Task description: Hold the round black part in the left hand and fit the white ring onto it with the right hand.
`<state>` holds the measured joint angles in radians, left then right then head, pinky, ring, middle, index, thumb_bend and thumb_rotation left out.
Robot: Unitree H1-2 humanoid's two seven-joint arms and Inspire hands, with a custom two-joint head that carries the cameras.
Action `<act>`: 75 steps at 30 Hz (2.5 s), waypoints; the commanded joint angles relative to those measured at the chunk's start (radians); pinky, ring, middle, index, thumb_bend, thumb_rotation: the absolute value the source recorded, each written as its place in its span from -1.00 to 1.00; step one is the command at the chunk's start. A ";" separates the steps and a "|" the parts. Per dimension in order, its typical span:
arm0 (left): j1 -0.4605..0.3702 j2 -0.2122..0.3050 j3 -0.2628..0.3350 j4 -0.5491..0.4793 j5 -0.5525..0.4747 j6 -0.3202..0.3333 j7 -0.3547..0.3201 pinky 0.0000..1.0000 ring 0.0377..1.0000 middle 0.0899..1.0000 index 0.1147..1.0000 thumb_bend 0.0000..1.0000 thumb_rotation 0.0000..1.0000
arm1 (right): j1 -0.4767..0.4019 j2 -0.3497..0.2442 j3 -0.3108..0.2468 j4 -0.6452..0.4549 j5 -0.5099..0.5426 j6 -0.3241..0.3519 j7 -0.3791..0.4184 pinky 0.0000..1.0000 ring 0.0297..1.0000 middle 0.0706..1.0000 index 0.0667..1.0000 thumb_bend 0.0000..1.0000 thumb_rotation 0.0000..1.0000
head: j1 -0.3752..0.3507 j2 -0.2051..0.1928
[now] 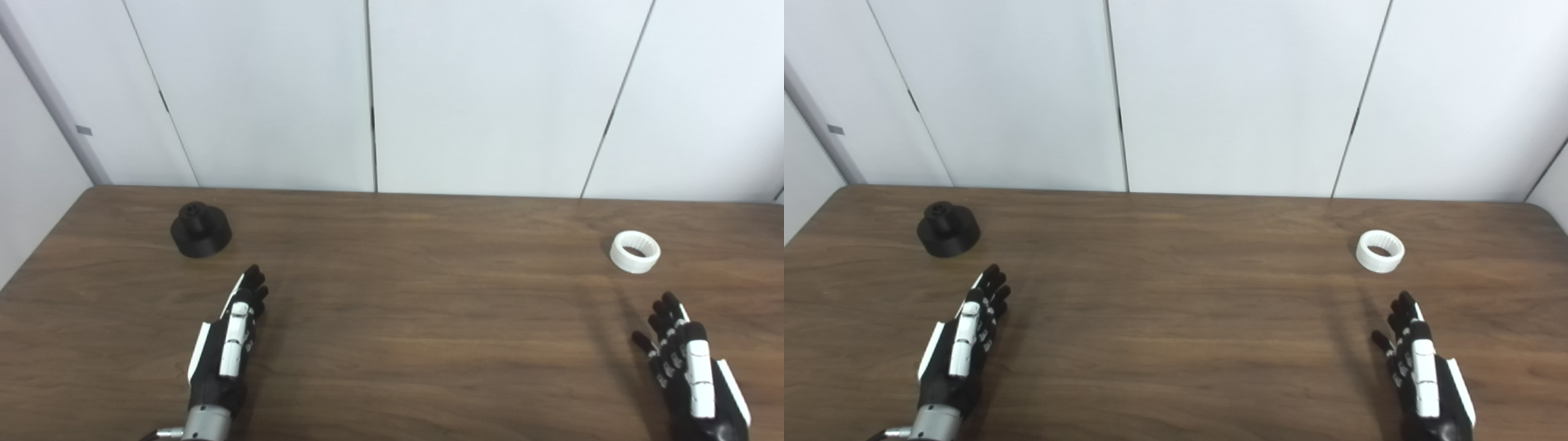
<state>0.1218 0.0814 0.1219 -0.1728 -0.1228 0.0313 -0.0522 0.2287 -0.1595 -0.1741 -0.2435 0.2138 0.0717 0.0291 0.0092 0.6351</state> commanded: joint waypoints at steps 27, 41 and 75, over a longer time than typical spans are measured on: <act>-0.008 -0.005 -0.029 -0.008 0.035 -0.043 0.008 1.00 0.97 0.98 0.98 -0.07 0.98 | -0.001 -0.013 -0.015 0.027 0.008 -0.041 0.016 1.00 1.00 1.00 0.99 0.11 1.00 | 0.108 -0.089; 0.001 -0.020 -0.067 0.052 0.115 -0.107 0.043 0.97 0.94 0.96 0.96 -0.12 1.00 | -0.015 -0.036 -0.028 0.111 0.049 -0.091 0.067 1.00 1.00 1.00 1.00 0.20 1.00 | 0.207 -0.188; -0.006 -0.074 -0.109 0.032 0.180 -0.069 0.080 1.00 0.99 0.98 0.98 0.00 1.00 | -0.013 -0.064 -0.088 0.109 0.039 -0.063 0.067 1.00 1.00 1.00 1.00 0.08 1.00 | 0.359 -0.130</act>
<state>0.1158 0.0222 0.0224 -0.1225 0.0628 -0.0421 0.0272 0.2039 -0.1989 -0.2443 -0.1282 0.2528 -0.0086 0.1047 0.3666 0.5031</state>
